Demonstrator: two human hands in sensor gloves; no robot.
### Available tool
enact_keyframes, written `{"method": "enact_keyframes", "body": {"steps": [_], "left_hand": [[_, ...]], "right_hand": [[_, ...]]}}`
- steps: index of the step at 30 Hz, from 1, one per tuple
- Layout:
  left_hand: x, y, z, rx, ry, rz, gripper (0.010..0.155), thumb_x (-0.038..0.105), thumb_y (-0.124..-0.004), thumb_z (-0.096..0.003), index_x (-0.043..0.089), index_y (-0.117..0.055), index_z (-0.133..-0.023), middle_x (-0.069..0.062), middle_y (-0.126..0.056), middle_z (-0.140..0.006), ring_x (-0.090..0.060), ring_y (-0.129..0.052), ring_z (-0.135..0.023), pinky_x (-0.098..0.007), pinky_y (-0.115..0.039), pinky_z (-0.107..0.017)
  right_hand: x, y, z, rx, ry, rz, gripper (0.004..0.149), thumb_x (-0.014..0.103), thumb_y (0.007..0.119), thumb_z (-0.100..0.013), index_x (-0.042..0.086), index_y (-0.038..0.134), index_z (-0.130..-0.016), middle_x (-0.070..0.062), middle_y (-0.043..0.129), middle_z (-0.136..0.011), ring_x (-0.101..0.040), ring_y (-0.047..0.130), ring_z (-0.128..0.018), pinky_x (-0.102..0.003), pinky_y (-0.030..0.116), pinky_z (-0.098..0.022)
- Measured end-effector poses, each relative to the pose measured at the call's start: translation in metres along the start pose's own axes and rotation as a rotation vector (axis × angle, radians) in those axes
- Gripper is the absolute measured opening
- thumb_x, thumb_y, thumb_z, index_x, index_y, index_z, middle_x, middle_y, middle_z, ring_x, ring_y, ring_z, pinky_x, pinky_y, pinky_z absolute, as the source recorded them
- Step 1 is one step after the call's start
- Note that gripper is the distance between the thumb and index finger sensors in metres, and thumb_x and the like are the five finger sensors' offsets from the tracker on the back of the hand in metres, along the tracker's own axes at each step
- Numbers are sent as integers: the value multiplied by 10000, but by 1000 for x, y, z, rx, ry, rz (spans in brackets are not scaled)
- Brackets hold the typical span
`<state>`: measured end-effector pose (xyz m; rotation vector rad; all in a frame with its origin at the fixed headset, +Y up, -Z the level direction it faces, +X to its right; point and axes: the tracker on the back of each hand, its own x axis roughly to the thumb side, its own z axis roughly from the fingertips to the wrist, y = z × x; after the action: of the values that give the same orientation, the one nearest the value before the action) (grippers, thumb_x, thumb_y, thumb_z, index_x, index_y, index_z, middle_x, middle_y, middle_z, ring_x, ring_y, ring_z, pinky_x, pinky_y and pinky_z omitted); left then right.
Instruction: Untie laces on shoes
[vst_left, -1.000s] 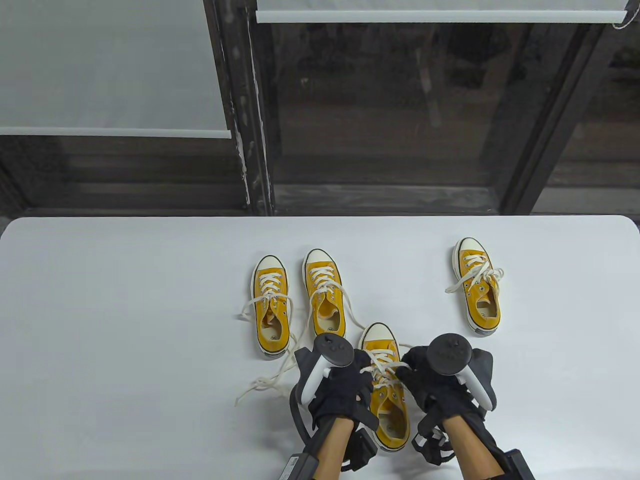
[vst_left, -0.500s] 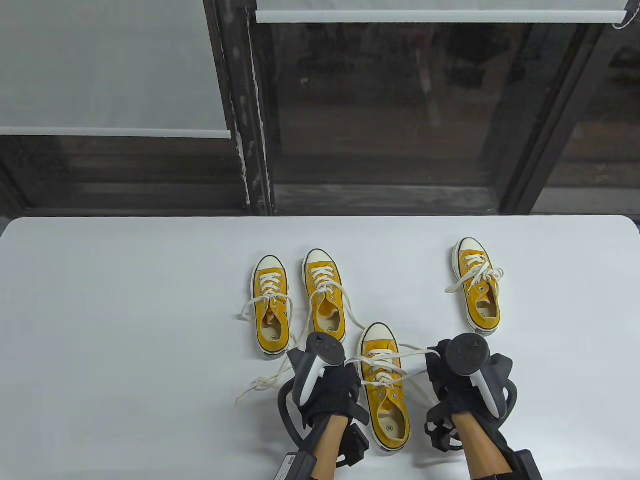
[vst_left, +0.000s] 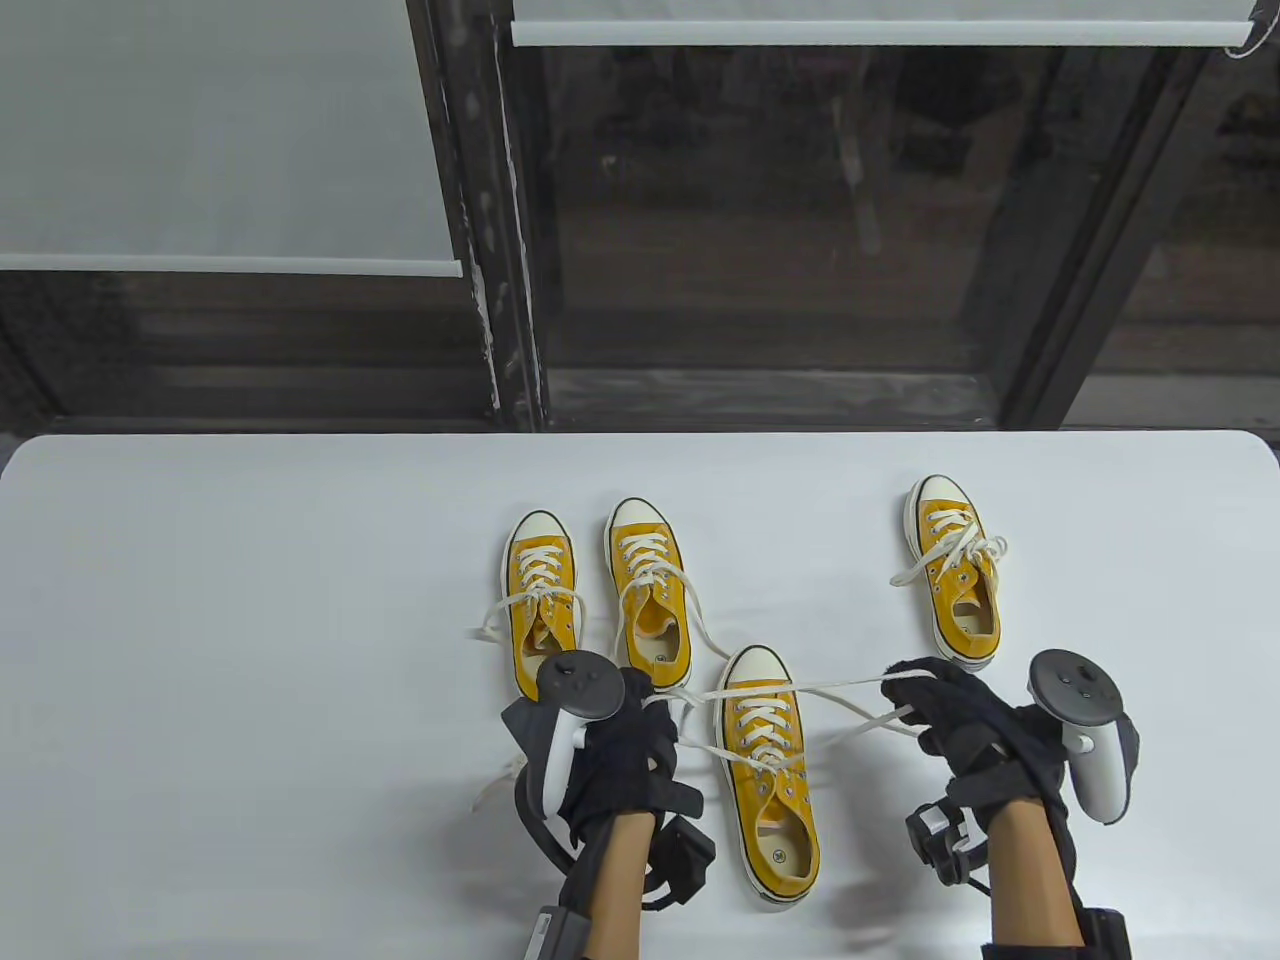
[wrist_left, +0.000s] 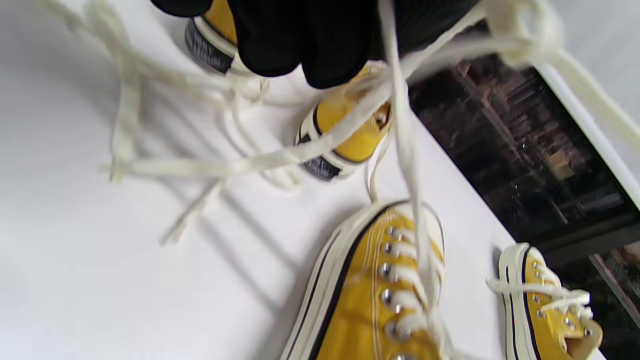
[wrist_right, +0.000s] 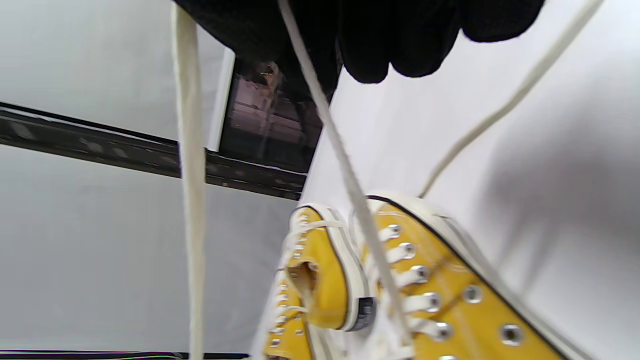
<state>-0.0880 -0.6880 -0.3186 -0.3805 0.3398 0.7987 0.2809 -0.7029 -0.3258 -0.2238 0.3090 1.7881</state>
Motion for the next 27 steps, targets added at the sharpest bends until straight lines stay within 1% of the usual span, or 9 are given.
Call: {"method": "enact_keyframes", "body": {"steps": [2,5,8,10,14,17,22,24,27], "left_hand": [[-3,13,3,29,-17,25,415,430,-666,-661,329,-647,-1063,29,-771,-964,-247,-682,-1021,-641,-428,-803],[-10,31,8,51,-28,106,398,416,-687,-654,306,-692,-1037,0,-779,-965,-272,-682,-1016,-650,-420,-797],[-20,50,12,74,-30,138,402,413,-695,-647,295,-699,-1031,-15,-771,-979,-289,-669,-1022,-651,-420,-793],[-27,62,14,76,-28,162,404,416,-700,-647,289,-702,-1031,-25,-764,-990,-298,-660,-1028,-651,-413,-795],[-43,79,16,103,-9,194,408,420,-702,-646,277,-700,-1028,-39,-740,-1021,-316,-628,-1049,-653,-404,-796],[-54,87,17,116,13,203,406,411,-713,-643,268,-712,-1023,-47,-736,-1028,-326,-616,-1055,-655,-399,-796],[-71,92,14,142,83,151,422,432,-714,-641,253,-715,-1022,-62,-724,-1048,-341,-600,-1068,-658,-392,-798],[-74,93,13,169,123,109,442,439,-713,-638,247,-701,-1036,-73,-711,-1064,-353,-580,-1079,-659,-387,-800],[-75,96,12,211,162,30,525,456,-700,-642,241,-604,-1111,-91,-649,-1113,-372,-537,-1101,-669,-362,-804]], "right_hand": [[2,-5,3,23,-46,-73,370,388,615,-676,218,698,-994,-150,563,-1109,-422,599,-1015,-633,524,-708],[8,-13,10,24,-101,-141,372,395,610,-681,214,686,-998,-151,539,-1118,-425,579,-1023,-637,514,-711],[16,-24,21,-16,-160,-176,376,403,597,-688,209,670,-1001,-150,522,-1123,-428,557,-1031,-641,500,-714],[20,-31,30,-94,-164,-148,379,396,593,-690,191,665,-1000,-160,520,-1119,-440,550,-1027,-645,492,-713],[24,-41,45,-361,-110,63,386,398,596,-683,172,675,-986,-177,528,-1112,-455,555,-1017,-648,500,-704],[21,-45,47,-441,-65,99,395,377,565,-688,154,659,-1000,-211,496,-1114,-489,512,-1013,-665,470,-703],[11,-54,48,-608,82,230,424,365,576,-684,111,657,-1013,-261,469,-1112,-537,471,-1001,-693,431,-692],[5,-58,48,-655,140,270,460,351,580,-681,91,613,-1059,-284,443,-1114,-560,441,-997,-701,414,-688],[-1,-61,45,-685,193,317,506,321,584,-680,78,528,-1121,-309,393,-1119,-583,386,-996,-712,383,-685]]}}
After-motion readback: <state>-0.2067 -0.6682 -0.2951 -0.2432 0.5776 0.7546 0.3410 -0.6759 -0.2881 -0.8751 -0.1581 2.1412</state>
